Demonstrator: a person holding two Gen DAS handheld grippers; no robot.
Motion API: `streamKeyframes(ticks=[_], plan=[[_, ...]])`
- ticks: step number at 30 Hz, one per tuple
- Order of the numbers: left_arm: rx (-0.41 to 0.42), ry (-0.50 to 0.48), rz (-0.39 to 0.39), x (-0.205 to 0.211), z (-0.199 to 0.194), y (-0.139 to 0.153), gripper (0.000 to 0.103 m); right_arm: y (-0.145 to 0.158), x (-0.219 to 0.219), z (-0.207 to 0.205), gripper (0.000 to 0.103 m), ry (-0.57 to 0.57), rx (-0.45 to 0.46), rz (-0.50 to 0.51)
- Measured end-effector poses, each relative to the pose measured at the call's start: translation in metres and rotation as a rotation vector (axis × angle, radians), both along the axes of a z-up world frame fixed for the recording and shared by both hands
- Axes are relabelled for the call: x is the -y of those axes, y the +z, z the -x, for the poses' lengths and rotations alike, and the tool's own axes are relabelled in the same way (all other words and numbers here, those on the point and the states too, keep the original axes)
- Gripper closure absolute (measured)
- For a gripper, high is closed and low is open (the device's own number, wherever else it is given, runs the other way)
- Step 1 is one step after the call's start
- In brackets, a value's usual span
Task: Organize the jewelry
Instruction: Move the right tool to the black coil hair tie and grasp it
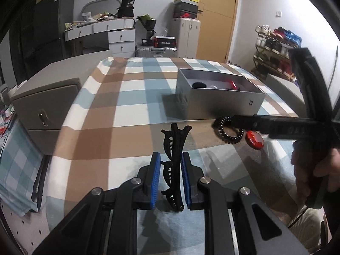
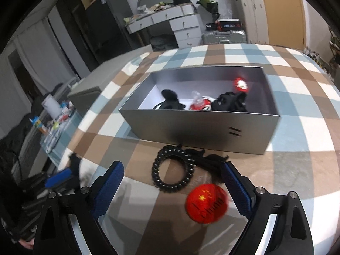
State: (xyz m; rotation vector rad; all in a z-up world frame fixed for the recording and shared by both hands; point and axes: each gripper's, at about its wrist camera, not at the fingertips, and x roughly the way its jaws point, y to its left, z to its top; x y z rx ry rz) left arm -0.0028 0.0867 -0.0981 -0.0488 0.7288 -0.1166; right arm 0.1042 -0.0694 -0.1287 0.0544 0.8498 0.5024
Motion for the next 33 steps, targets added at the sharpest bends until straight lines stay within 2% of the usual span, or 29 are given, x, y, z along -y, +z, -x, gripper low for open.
streamKeyframes(ticks=[10, 15, 18, 20, 27, 28, 29, 30, 33], plan=[[0.020, 0.024, 0.034, -0.018, 0.005, -0.001, 0.089, -0.009, -0.031, -0.003, 0.012, -0.009, 0.033, 0.157], [0.011, 0.032, 0.051, -0.024, 0.006, -0.002, 0.089, -0.012, -0.041, 0.001, 0.026, -0.012, 0.072, 0.258], [0.004, 0.029, 0.055, -0.024, 0.006, -0.003, 0.089, -0.012, -0.043, 0.004, 0.039, -0.012, 0.094, 0.300], [0.004, 0.024, 0.057, -0.024, 0.006, -0.002, 0.089, -0.012, -0.042, 0.005, 0.052, -0.020, 0.111, 0.323], [-0.003, 0.014, 0.049, -0.020, 0.007, -0.001, 0.089, -0.011, -0.031, 0.011, 0.057, 0.008, 0.099, 0.280], [-0.008, 0.015, 0.052, -0.020, 0.007, -0.001, 0.089, -0.009, -0.029, 0.013, 0.062, 0.006, 0.104, 0.269], [-0.012, 0.018, 0.054, -0.020, 0.006, -0.001, 0.089, -0.008, -0.028, 0.014, 0.076, 0.009, 0.106, 0.261], [-0.015, 0.020, 0.055, -0.020, 0.006, -0.001, 0.089, -0.007, -0.025, 0.015, 0.082, 0.012, 0.101, 0.249], [-0.026, 0.025, 0.058, -0.020, 0.005, 0.000, 0.089, -0.004, -0.016, 0.019, 0.082, 0.024, 0.078, 0.202]])
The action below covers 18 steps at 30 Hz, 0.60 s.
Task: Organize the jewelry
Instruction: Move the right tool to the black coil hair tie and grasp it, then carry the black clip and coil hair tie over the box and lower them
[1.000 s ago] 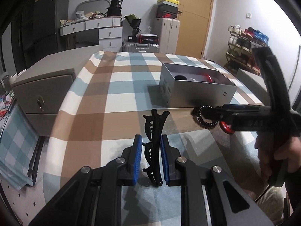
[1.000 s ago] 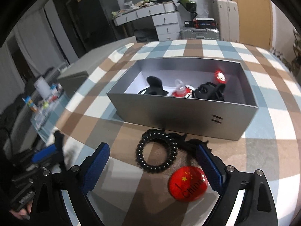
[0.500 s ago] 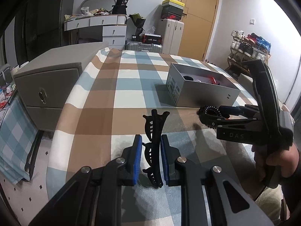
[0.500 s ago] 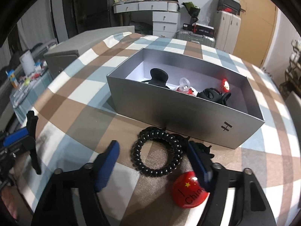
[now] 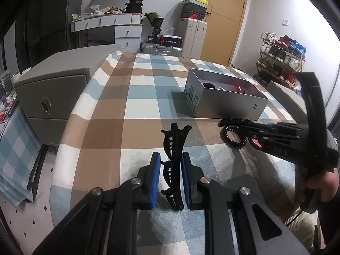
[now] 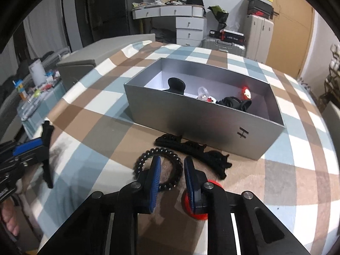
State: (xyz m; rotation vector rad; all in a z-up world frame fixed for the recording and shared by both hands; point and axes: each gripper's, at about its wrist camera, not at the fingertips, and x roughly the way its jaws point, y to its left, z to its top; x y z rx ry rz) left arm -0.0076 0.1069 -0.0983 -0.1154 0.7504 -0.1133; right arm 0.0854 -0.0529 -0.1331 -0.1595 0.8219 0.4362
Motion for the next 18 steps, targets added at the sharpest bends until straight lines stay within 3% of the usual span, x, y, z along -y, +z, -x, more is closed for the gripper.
streamKeyframes(ticks=[7, 14, 15, 17, 18], plan=[[-0.014, 0.001, -0.009, 0.006, -0.002, 0.001, 0.089, 0.000, 0.004, -0.001, 0.079, 0.023, -0.013, -0.019], [-0.032, 0.000, -0.025, 0.009, -0.004, 0.000, 0.089, -0.012, -0.014, -0.014, 0.079, 0.051, -0.028, 0.068], [-0.037, 0.001, -0.028, 0.008, -0.005, -0.001, 0.089, -0.012, -0.016, -0.013, 0.080, 0.053, -0.018, 0.082], [-0.044, 0.006, -0.031, 0.008, -0.006, -0.002, 0.089, -0.013, -0.017, -0.011, 0.094, 0.067, -0.014, 0.080], [-0.045, 0.008, -0.030, 0.008, -0.007, -0.001, 0.089, -0.013, -0.016, -0.010, 0.094, 0.068, -0.011, 0.080]])
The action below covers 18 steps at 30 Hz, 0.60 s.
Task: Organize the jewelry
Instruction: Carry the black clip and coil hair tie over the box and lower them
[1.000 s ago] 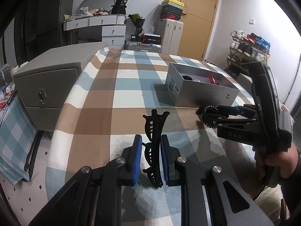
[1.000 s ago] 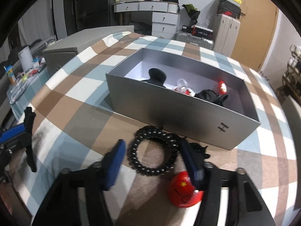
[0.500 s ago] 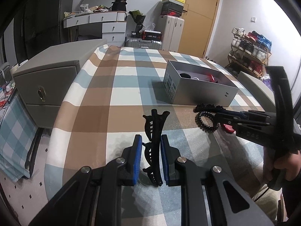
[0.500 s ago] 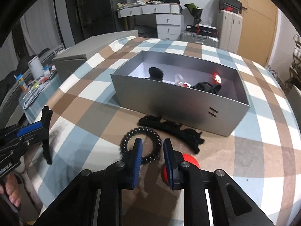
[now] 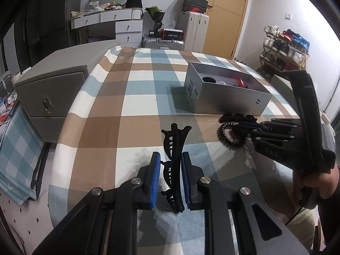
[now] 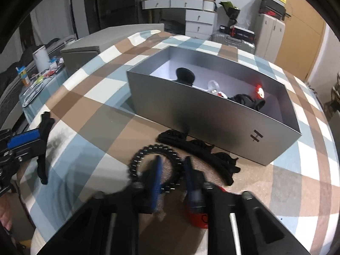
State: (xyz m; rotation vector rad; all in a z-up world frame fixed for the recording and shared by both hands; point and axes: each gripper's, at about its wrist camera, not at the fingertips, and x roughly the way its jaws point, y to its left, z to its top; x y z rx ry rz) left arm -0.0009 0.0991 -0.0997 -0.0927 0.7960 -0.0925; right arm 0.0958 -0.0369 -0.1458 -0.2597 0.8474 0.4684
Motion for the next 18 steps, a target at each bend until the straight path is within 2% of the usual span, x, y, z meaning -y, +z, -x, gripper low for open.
streamKeyframes(ticks=[6, 11, 18], plan=[[0.014, -0.008, -0.003, 0.005, -0.001, 0.006, 0.089, 0.011, 0.021, 0.006, 0.094, -0.022, 0.016, -0.082], [0.035, -0.019, -0.010, 0.013, -0.006, 0.016, 0.089, 0.031, 0.041, 0.015, 0.094, -0.038, 0.048, -0.157], [0.105, -0.072, -0.020, 0.031, -0.018, 0.041, 0.089, 0.064, 0.060, 0.023, 0.094, -0.036, 0.107, -0.252]])
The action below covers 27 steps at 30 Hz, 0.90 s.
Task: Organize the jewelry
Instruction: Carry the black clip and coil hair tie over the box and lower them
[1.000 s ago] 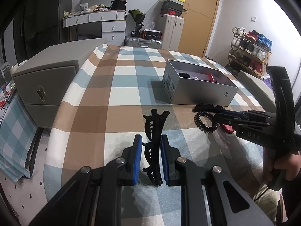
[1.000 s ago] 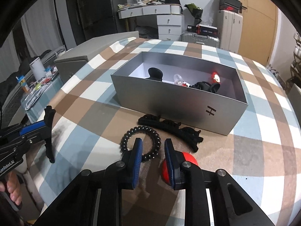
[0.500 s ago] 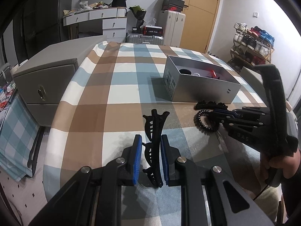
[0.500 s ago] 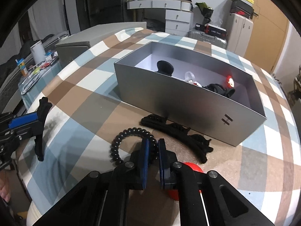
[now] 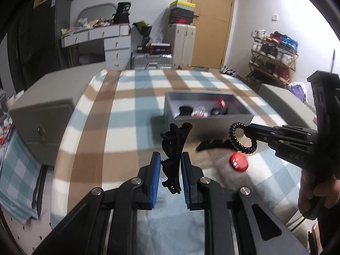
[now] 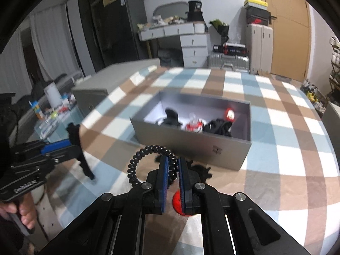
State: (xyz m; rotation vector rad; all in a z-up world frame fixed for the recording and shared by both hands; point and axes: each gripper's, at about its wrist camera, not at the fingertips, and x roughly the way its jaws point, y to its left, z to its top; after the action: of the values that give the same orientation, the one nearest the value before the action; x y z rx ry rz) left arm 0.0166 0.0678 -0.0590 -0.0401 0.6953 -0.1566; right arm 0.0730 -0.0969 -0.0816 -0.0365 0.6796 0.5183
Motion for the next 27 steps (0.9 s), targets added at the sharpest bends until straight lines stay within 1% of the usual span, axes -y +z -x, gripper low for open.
streamKeyframes(ticks=[6, 11, 18, 27], plan=[[0.039, -0.029, 0.034, 0.008, -0.024, 0.018, 0.089, 0.029, 0.017, -0.009, 0.094, -0.004, 0.049, -0.095], [0.054, -0.060, 0.043, 0.018, -0.049, 0.024, 0.089, 0.039, 0.026, -0.025, 0.094, -0.011, 0.068, -0.127], [0.025, -0.096, 0.069, 0.034, -0.082, 0.018, 0.089, 0.038, 0.031, -0.054, 0.094, -0.028, 0.061, -0.146], [-0.001, -0.132, 0.073, 0.052, -0.106, 0.011, 0.089, 0.026, 0.035, -0.084, 0.094, -0.039, 0.040, -0.154]])
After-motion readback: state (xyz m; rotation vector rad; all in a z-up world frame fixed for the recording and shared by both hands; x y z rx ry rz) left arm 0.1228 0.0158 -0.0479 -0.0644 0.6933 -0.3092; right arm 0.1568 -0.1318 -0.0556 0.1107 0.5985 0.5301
